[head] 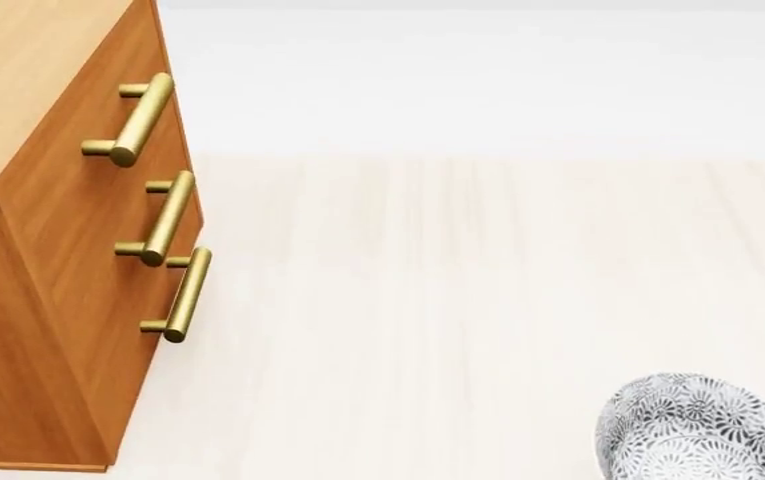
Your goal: Put the bowl on top of the cabinet.
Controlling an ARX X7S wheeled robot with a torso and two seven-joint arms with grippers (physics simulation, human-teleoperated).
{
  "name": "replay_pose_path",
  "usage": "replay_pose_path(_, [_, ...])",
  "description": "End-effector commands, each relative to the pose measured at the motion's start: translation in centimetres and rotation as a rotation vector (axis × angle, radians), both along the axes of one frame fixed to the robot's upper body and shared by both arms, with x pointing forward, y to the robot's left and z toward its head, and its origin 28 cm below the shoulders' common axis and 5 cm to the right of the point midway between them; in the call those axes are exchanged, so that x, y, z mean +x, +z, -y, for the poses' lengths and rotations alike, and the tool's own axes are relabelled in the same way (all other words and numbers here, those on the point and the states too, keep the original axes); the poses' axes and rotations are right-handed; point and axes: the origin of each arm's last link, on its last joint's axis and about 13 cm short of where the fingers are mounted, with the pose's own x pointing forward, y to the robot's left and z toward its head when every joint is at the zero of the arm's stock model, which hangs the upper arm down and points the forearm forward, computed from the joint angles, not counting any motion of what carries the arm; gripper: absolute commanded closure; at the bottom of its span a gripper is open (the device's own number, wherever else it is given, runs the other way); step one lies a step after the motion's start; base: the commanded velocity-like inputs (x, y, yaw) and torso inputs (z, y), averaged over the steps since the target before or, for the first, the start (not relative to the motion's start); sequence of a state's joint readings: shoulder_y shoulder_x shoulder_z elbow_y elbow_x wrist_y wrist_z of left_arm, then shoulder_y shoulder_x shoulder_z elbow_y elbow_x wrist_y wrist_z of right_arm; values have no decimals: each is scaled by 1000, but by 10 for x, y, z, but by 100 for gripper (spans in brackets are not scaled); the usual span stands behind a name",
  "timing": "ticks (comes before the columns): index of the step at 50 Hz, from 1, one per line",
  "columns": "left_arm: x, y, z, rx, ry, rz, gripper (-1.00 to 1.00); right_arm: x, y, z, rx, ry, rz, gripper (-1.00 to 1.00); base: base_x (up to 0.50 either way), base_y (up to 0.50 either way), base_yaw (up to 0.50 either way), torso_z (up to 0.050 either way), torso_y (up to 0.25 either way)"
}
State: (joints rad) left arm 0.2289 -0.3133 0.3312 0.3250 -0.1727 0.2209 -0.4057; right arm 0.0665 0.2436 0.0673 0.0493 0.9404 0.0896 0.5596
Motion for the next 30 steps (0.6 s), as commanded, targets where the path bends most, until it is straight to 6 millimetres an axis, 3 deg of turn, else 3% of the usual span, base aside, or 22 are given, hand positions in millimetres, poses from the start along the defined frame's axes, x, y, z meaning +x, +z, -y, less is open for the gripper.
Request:
replay_pose_path(1, [-1,0,0,0,1,2,-100,-1,-5,1,23,-5,-28,-100,0,0,0,0,0])
replay_pose_path(7, [-1,1,0,0,2,3,-100,-2,-5,2,32,-12,-27,-100,0,0,0,0,0])
replay_pose_path(8, [-1,1,0,0,2,3,-100,-2,-5,2,31,-12,-26,100,0,0,0,0,0])
replay_pose_path(30, [1,-1,0,-2,1,-3,-100,-4,-3,-1,6,7,-2,100,0,0,0,0,0])
